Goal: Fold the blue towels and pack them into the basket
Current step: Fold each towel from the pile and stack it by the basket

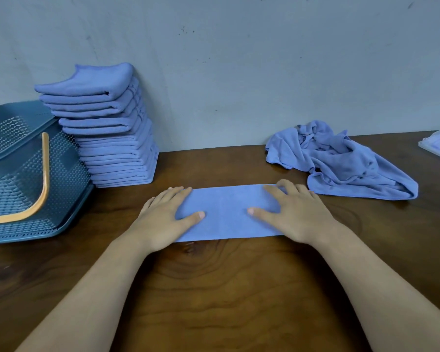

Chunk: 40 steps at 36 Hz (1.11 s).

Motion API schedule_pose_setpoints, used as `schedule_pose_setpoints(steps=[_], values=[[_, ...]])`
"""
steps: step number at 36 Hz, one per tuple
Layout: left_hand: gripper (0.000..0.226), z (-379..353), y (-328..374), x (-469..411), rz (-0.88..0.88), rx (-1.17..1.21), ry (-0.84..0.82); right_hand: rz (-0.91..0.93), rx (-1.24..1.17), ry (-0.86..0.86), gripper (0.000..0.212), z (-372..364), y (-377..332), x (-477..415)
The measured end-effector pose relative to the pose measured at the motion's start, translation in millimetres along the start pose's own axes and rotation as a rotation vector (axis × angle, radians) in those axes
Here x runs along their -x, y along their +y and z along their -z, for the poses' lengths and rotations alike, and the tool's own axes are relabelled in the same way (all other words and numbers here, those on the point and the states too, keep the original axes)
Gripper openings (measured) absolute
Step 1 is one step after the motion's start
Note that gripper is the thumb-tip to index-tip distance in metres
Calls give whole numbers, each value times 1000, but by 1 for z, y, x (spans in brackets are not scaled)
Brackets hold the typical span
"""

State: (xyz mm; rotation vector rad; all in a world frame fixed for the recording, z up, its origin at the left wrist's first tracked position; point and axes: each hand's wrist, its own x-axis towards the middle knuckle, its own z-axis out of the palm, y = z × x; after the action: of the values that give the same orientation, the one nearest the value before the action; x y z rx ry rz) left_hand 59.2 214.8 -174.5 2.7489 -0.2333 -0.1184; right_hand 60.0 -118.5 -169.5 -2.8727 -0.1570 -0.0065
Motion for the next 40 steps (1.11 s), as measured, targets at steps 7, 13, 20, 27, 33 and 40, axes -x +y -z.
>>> schedule_pose_setpoints(steps=[7,13,20,27,33,40], values=[[37,10,-1,-29,55,-13,137,-53,5,124,52,-7,12,-20],[12,14,5,-47,40,-10,219,-66,-4,95,42,4,13,-31],[13,5,-7,-48,-61,30,301,-79,-62,50,25,12,11,-47],[24,12,-10,-42,41,455,497,-107,-409,125,28,9,21,-38],[26,1,52,-20,-297,196,386,-110,-676,35,50,21,32,-27],[61,-37,87,-10,-277,-135,12,-66,-794,-22,35,17,33,-7]])
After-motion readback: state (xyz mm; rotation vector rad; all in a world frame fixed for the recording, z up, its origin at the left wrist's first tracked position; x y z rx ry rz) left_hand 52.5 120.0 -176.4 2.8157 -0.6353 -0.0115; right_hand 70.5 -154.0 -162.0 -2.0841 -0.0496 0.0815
